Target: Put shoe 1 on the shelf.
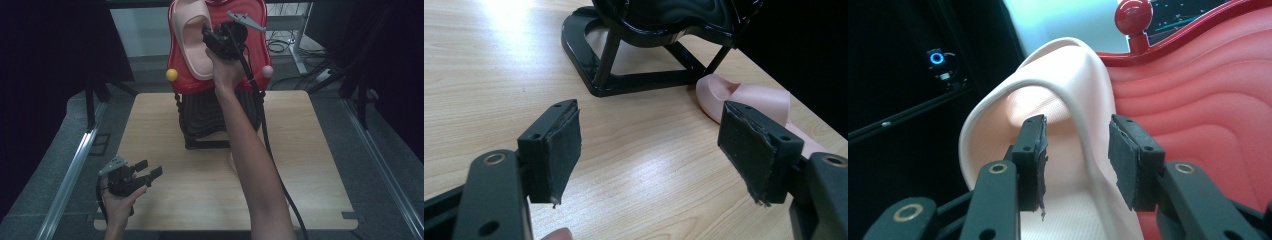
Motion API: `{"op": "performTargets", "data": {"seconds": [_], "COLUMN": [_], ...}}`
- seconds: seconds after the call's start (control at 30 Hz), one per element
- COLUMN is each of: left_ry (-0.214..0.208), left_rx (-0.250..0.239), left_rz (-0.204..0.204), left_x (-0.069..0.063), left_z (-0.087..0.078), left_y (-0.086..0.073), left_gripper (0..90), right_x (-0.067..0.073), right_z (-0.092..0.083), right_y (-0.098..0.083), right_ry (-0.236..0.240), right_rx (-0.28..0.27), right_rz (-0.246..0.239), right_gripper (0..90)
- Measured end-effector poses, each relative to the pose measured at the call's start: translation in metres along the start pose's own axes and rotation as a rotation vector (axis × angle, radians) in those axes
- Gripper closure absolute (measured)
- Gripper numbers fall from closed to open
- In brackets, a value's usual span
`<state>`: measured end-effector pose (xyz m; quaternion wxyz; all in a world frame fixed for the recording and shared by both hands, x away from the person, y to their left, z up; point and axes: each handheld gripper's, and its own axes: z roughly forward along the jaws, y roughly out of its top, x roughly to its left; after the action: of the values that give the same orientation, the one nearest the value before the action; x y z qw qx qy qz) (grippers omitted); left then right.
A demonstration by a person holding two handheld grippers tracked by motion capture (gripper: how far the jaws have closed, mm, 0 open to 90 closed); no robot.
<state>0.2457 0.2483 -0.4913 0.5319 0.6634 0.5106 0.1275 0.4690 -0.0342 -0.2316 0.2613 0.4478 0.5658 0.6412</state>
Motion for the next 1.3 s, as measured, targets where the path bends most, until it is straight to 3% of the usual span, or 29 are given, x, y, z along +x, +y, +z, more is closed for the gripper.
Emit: {"op": "performTargets", "data": {"seconds": [0.4,0.7,1.1,1.3], "left_ry": [-0.005,-0.002,-0.010,-0.017], "left_rx": [0.012,0.010,0.021,0.032], "left_rz": [0.013,0.020,0.020,0.018], "left_x": [-0.005,-0.008,-0.011,-0.012], "left_z": [0.003,0.003,0.008,0.011], "left_y": [0.000,0.001,-0.001,-0.003], "left_gripper": [24.9,24.9,24.8,24.8], "right_x": [0.001,-0.006,-0.023,-0.034], "right_z": [-0.042,-0.086,-0.138,-0.154], "right_y": [-0.011,-0.035,-0.064,-0.080], "right_ry": [0.110,0.182,0.241,0.246], "right_rx": [0.044,0.081,0.132,0.160], "right_rz": [-0.038,-0.079,-0.114,-0.119], "right_gripper": [58.2,58.2,57.6,57.5]}}
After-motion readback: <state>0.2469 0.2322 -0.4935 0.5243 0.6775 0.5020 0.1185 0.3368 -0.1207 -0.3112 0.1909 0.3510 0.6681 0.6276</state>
